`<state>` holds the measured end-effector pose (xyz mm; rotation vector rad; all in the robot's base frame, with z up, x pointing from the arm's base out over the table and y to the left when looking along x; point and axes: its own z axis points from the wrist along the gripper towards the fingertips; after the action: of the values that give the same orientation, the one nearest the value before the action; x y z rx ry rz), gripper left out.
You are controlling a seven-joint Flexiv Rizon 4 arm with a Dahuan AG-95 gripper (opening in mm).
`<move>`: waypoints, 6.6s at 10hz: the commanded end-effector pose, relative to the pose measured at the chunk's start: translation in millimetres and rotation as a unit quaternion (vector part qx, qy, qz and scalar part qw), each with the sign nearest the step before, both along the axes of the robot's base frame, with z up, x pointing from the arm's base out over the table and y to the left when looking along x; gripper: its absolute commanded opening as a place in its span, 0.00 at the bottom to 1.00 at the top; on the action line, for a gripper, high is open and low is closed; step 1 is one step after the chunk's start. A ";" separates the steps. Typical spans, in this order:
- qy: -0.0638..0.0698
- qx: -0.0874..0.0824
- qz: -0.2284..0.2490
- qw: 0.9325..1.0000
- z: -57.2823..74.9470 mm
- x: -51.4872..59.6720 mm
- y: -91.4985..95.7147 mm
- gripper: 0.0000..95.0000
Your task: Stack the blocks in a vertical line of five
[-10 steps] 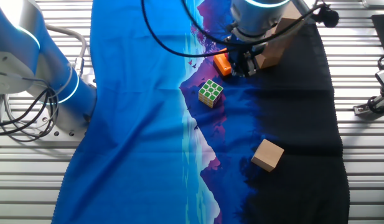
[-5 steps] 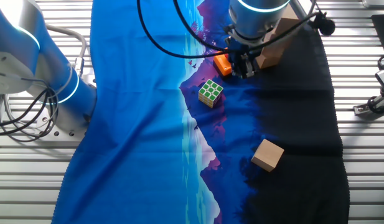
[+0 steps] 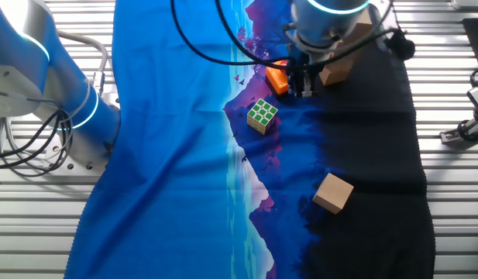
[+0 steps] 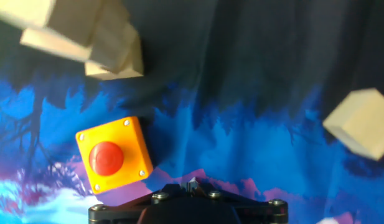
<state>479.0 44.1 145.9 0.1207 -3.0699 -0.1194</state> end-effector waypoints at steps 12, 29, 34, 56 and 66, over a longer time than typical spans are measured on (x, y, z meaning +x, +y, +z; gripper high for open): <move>-0.042 0.021 0.037 0.998 -29.7 9.2 -54.9 0.40; -0.044 0.032 0.113 0.992 -60.1 78.5 -161.2 0.60; -0.040 0.075 0.131 0.988 -70.8 78.5 -174.5 1.00; -0.026 -0.048 0.430 0.901 -88.4 80.7 -176.6 0.80; -0.031 -0.040 0.412 0.910 -69.9 84.9 -188.4 0.80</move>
<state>563.9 -144.9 75.7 1.3685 -2.7781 0.0999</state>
